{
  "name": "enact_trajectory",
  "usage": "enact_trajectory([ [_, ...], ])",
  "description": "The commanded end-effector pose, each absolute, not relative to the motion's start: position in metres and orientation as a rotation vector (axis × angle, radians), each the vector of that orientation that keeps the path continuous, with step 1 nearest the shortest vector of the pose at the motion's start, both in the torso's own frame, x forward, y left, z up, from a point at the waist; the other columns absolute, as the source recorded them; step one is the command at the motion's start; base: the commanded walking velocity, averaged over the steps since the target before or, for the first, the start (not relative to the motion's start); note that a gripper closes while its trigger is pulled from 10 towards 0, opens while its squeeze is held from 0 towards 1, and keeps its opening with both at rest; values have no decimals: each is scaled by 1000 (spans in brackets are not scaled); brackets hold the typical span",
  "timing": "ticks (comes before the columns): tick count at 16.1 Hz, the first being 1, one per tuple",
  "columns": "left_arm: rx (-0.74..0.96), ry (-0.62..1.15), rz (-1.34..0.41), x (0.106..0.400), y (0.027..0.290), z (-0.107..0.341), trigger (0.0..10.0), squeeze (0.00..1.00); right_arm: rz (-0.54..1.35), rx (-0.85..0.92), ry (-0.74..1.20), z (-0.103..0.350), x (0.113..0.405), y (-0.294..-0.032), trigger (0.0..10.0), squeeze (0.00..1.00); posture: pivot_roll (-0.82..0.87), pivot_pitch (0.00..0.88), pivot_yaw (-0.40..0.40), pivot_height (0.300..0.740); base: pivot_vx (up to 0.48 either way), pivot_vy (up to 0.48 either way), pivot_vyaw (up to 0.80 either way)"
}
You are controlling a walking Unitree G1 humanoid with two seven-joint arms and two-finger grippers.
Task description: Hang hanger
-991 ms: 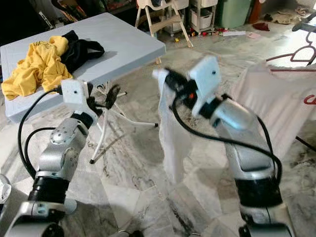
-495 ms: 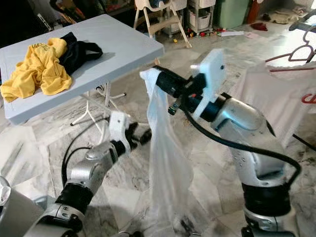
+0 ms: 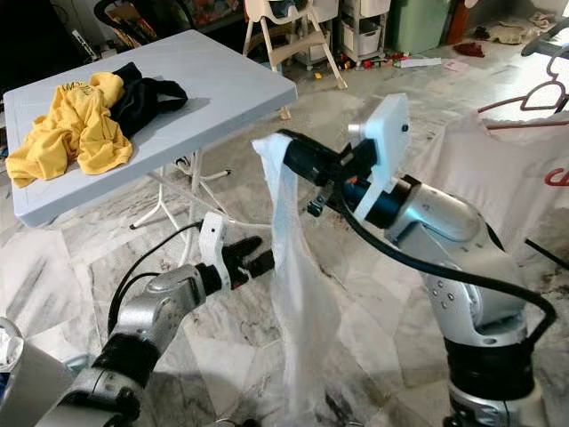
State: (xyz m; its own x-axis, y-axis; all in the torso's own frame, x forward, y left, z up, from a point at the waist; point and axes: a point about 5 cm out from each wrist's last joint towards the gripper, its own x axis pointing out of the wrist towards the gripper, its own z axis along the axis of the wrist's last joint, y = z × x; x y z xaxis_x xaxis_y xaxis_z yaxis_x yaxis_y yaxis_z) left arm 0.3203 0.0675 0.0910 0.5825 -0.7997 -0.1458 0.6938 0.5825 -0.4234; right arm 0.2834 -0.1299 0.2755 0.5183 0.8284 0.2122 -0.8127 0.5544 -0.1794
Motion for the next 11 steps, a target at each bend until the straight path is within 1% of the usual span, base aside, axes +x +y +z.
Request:
enact_trajectory([
  [1,-357,381,-939,314,69,86,0,0,1014,-81,-314,281,278,-126,0,0,-219,78,164,740,0,0,0],
  [2,-373,435,-1023,302,67,80,0,0,1004,-117,-302,279,281,-129,0,0,-220,79,164,740,0,0,0],
  [3,-360,459,-1069,294,66,75,0,0,986,-160,-291,277,286,-132,0,0,-220,80,162,740,0,0,0],
  [5,-359,444,-1021,297,68,76,0,0,953,-219,-280,275,293,-136,0,0,-217,81,159,740,0,0,0],
  [6,-359,436,-981,301,70,76,0,0,963,-212,-284,276,292,-134,0,0,-216,82,159,740,0,0,0],
  [9,-350,457,-966,300,69,73,0,0,990,-202,-319,285,291,-128,0,0,-218,82,162,740,0,0,0],
  [11,-315,470,-882,303,71,64,0,0,999,-200,-351,292,290,-126,0,0,-222,82,165,740,0,0,0],
])
